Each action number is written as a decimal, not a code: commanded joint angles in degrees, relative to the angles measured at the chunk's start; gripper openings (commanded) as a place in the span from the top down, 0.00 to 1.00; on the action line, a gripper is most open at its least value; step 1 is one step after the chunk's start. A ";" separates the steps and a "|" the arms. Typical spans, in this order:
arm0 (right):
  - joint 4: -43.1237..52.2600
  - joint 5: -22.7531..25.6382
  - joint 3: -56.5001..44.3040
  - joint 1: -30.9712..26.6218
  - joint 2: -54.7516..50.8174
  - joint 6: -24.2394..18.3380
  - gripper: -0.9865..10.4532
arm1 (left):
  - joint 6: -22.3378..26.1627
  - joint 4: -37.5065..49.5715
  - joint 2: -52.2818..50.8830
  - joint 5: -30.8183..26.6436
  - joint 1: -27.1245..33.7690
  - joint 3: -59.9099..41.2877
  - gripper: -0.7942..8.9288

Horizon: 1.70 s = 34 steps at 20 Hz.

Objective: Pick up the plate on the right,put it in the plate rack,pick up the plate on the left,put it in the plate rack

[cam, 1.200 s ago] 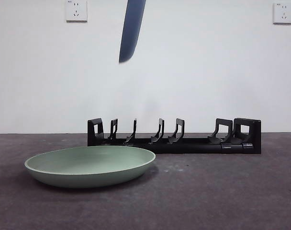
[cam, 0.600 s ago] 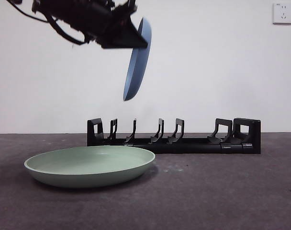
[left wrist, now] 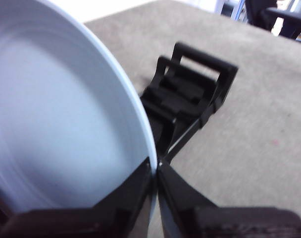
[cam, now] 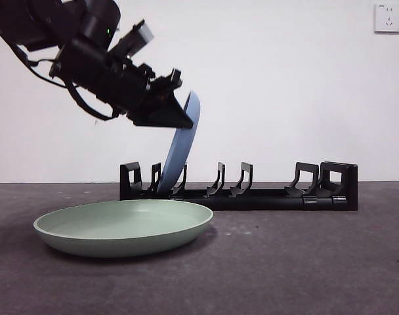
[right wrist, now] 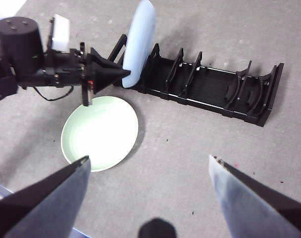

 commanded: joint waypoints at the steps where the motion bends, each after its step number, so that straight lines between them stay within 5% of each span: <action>1: -1.40 -0.11 -0.52 0.09 -0.07 -0.39 0.56 | 0.09 0.00 1.49 -0.74 0.15 0.07 0.93; 6: -1.40 -0.11 -1.27 0.09 -0.07 -0.63 0.56 | -0.31 -2.01 1.53 -3.50 0.15 0.07 0.91; 9: -1.40 -0.11 -3.10 0.09 -0.07 -0.66 0.56 | -0.37 -2.86 1.36 -3.41 0.09 0.07 0.68; 18: -0.70 -0.11 -7.28 0.09 -0.07 -1.73 0.56 | -1.27 -8.13 -4.68 -1.01 -0.17 0.07 0.66; 24: 1.88 -0.35 -7.28 0.09 2.23 -1.70 0.56 | 0.26 -22.12 -19.87 1.64 -0.17 0.07 0.66; 31: 7.15 -6.29 -8.13 1.31 13.00 -1.75 0.56 | 7.48 -41.90 -43.54 1.49 -0.17 0.07 0.65; 34: 8.55 -6.16 -8.13 4.33 19.76 -1.75 0.56 | 12.61 -49.79 -52.37 1.46 -1.25 0.09 0.49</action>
